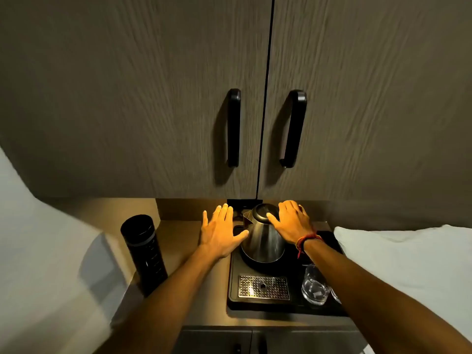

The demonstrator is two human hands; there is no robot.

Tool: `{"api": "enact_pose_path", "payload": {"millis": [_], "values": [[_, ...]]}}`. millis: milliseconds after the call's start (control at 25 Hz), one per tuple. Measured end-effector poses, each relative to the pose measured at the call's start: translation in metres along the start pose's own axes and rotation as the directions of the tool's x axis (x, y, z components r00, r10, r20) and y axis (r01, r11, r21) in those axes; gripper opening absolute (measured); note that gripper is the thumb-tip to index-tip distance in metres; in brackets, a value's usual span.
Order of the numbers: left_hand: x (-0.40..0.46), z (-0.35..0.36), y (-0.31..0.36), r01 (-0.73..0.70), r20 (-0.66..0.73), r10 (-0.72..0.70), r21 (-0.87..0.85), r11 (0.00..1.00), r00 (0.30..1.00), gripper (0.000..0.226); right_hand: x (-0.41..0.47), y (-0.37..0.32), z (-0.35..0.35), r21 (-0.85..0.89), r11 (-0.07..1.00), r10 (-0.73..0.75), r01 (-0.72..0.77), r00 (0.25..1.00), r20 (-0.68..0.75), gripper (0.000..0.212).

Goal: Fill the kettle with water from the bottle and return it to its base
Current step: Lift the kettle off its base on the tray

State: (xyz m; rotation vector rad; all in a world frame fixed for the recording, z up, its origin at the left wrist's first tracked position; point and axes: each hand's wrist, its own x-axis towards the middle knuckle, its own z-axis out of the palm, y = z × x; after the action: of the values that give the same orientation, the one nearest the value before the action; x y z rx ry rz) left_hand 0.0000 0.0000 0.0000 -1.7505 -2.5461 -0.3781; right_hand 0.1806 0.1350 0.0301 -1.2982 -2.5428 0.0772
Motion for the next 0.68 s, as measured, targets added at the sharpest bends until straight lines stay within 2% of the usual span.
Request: {"api": "enact_pose_path", "payload": {"millis": [80, 160, 360, 480, 560, 640, 680], "values": [[0.009, 0.013, -0.003, 0.028, 0.019, -0.028, 0.015, 0.999, 0.999, 0.095, 0.02, -0.002, 0.008, -0.005, 0.998, 0.06, -0.059, 0.991, 0.116, 0.06], [0.013, 0.024, -0.011, 0.037, 0.051, -0.039, 0.032, 0.999, 0.998, 0.096, 0.029, -0.006, 0.012, 0.027, 0.993, 0.105, -0.112, 0.976, 0.191, 0.051], [0.024, 0.028, -0.021, 0.034, 0.076, -0.038, 0.052, 0.998, 0.996, 0.097, 0.034, -0.012, 0.017, 0.087, 0.991, 0.091, -0.101, 0.99, 0.11, 0.034], [0.025, 0.025, -0.023, 0.013, 0.082, -0.017, 0.054, 0.998, 0.996, 0.097, 0.036, -0.003, 0.017, 0.205, 0.968, 0.102, -0.142, 0.976, 0.194, 0.033], [0.027, 0.021, -0.025, 0.017, 0.088, -0.021, 0.047, 0.999, 0.996, 0.097, 0.045, 0.021, 0.022, 0.345, 0.902, 0.157, -0.259, 0.942, 0.297, 0.032], [0.026, 0.018, -0.025, 0.026, 0.085, -0.03, 0.047, 0.999, 0.996, 0.096, 0.044, 0.038, 0.021, 0.49, 0.76, 0.258, -0.426, 0.891, 0.374, 0.032], [0.024, 0.017, -0.026, 0.025, 0.086, -0.029, 0.048, 0.999, 0.996, 0.096, 0.041, 0.04, 0.018, 0.55, 0.72, 0.266, -0.423, 0.9, 0.344, 0.032]]}}
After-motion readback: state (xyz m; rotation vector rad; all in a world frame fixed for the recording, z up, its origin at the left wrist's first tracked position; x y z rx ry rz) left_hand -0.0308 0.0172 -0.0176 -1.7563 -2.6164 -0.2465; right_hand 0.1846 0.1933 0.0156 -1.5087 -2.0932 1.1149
